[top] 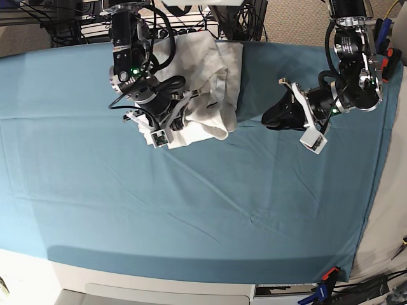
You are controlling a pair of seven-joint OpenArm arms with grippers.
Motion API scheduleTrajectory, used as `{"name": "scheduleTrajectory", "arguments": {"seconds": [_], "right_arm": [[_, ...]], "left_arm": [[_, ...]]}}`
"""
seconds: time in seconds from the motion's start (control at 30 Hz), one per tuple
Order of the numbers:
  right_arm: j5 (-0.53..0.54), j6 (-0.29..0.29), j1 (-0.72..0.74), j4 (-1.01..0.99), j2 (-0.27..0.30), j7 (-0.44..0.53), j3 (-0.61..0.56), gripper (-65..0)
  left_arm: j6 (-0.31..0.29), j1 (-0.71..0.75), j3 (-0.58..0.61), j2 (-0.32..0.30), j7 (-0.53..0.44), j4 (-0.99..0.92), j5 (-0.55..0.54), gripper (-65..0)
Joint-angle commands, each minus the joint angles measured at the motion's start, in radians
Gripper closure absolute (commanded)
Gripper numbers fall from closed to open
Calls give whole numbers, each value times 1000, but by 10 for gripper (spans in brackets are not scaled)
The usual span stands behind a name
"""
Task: Fold the T-shirt properly
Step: 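Press the right gripper down onto the folded shirt to flatten it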
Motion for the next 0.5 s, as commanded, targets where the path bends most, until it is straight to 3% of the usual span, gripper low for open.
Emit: {"name": "scheduleTrajectory", "arguments": {"seconds": [0.0, 0.47], "right_arm": [[11, 5, 8, 43, -2, 16, -2, 0], [80, 5, -74, 174, -3, 25, -5, 0]], "left_arm": [[-8, -11, -4, -8, -26, 18, -21, -102], [-8, -11, -4, -8, -26, 18, -14, -102]]}}
